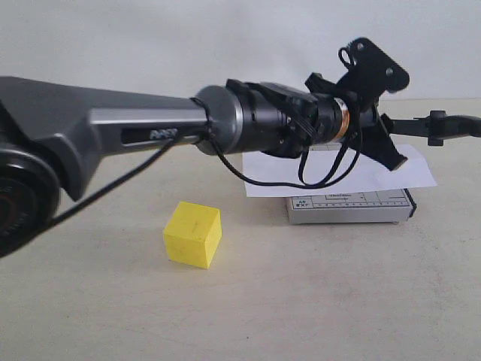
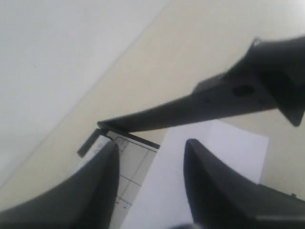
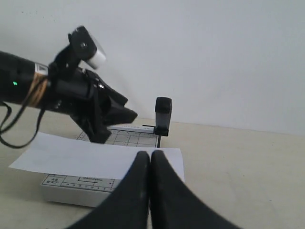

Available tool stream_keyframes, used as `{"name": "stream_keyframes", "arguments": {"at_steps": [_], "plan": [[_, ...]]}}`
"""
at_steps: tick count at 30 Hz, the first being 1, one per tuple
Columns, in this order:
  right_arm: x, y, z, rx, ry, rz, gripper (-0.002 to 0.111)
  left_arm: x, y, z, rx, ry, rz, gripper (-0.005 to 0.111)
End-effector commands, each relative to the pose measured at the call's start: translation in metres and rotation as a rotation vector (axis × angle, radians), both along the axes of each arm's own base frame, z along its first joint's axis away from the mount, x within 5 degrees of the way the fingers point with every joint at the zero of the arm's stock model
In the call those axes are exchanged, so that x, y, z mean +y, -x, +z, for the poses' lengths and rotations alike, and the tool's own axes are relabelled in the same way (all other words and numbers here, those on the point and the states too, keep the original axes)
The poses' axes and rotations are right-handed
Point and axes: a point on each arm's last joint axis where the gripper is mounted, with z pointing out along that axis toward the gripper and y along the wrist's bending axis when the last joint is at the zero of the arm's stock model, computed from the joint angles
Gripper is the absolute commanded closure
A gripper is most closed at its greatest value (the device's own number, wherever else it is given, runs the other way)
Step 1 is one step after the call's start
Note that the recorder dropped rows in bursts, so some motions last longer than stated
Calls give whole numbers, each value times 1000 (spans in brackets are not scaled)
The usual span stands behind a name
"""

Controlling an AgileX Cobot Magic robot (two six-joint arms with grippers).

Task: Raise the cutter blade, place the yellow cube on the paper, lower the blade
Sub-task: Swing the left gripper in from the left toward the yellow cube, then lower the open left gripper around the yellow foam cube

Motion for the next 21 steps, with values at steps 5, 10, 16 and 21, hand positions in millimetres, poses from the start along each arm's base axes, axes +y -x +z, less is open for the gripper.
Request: {"name": "stream_keyframes", "arguments": {"at_steps": [5,10,16,21], "plan": [[0,1,1,-15,-3,-4,108,48,34,46,23,-17,119,70],[0,1,1,-15,-3,-4,108,86,61,51,78,-57,187,70],[0,1,1,-15,-3,-4,108,122,90,56,170,-13,255,70],[0,1,1,-15,-3,-4,108,155,102,42,266,-16,472,59]]}}
